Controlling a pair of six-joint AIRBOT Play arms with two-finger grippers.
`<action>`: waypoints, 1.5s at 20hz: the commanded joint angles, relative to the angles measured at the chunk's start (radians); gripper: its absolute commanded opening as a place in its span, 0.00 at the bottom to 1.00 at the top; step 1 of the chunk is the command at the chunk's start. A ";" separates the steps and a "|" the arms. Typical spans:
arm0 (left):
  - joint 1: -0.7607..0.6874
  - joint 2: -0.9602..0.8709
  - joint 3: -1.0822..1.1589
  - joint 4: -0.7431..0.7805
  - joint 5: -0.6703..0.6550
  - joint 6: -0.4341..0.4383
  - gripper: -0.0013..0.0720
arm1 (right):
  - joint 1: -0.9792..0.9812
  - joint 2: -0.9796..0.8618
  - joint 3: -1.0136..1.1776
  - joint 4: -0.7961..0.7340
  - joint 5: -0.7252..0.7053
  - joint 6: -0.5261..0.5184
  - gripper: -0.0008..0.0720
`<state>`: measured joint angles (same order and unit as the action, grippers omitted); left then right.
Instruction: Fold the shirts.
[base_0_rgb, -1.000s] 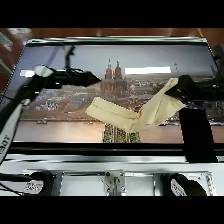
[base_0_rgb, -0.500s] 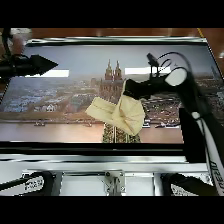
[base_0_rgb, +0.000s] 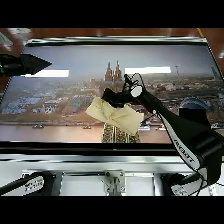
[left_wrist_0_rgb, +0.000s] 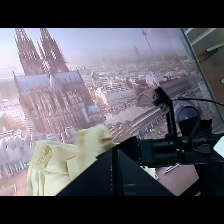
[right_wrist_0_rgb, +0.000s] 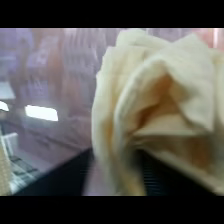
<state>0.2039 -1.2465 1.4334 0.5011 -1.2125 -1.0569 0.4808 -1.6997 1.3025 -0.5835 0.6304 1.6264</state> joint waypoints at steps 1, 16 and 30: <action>0.002 0.005 0.000 0.001 -0.003 0.002 0.07 | 0.027 -0.041 0.001 0.230 -0.114 -0.123 0.87; 0.002 0.000 0.000 0.002 -0.004 0.024 0.07 | -0.444 0.252 -0.181 -0.605 0.785 0.093 0.96; 0.002 0.000 0.000 0.000 -0.003 0.023 0.07 | -0.333 0.231 -0.518 -0.222 0.068 -0.005 0.95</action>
<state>0.2054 -1.2457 1.4334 0.5018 -1.2163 -1.0336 0.1184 -1.4521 0.7967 -0.8131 0.8272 1.6020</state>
